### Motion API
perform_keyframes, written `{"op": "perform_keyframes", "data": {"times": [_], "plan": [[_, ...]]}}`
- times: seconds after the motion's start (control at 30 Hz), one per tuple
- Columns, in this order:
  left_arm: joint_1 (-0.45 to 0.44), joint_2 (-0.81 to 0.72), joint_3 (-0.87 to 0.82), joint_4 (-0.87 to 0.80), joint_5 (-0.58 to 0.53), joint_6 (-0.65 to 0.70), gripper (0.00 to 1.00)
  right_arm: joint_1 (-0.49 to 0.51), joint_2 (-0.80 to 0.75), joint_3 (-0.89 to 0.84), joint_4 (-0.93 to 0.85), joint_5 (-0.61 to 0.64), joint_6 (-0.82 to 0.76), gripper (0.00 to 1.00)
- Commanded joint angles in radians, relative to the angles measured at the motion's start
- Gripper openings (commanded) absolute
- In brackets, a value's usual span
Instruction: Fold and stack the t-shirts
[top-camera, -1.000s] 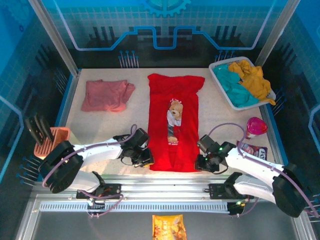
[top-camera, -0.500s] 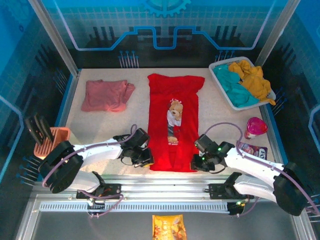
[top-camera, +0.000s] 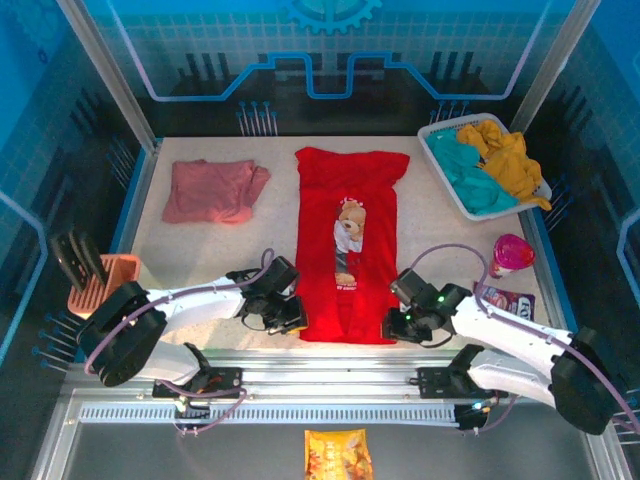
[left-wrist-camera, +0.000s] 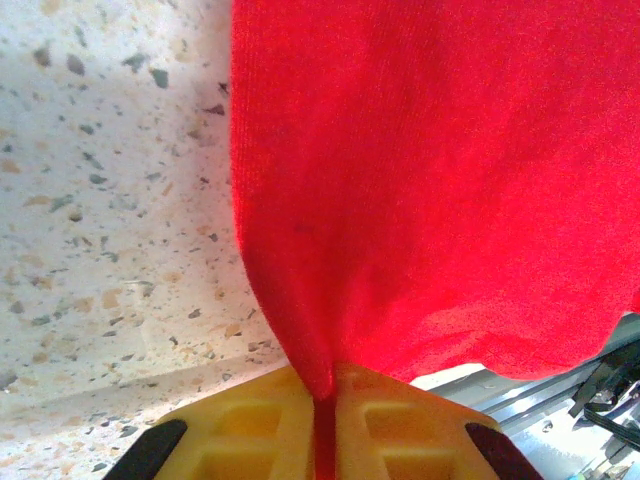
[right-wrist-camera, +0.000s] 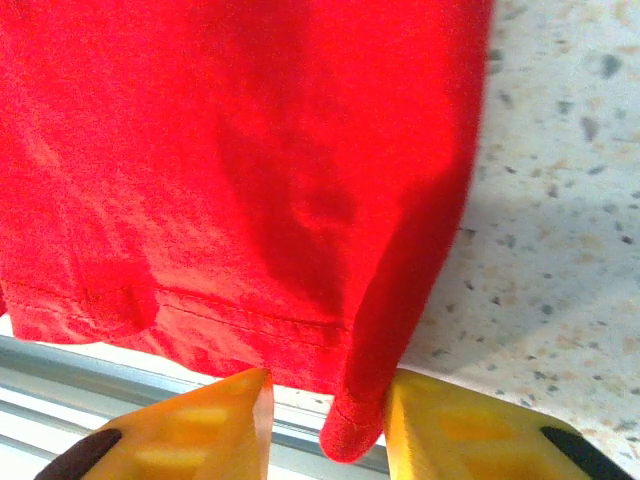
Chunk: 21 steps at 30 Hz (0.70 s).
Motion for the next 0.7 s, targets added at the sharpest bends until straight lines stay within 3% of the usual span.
{"op": "perform_keyframes", "data": {"times": [0.0,0.1,0.2,0.43,0.57,0.67], "plan": [[-0.007,0.006,0.018,-0.009,-0.011,0.008,0.13,0.009,-0.005,0.013,-0.058,0.039,0.009,0.37],[-0.007,0.006,0.019,-0.008,-0.01,0.007,0.13,0.01,0.009,0.006,-0.039,0.027,0.006,0.36],[-0.009,0.005,0.019,-0.008,-0.008,0.008,0.13,0.011,0.02,-0.001,-0.008,0.009,0.009,0.25],[-0.011,0.011,0.014,-0.002,-0.008,0.006,0.12,0.011,0.032,-0.018,0.052,-0.016,0.013,0.3],[-0.012,0.017,0.013,0.008,-0.004,0.002,0.11,0.01,0.04,-0.027,0.063,-0.022,0.017,0.26],[-0.013,0.021,0.014,0.015,0.001,-0.001,0.05,0.01,0.03,-0.029,0.061,-0.023,0.018,0.21]]}}
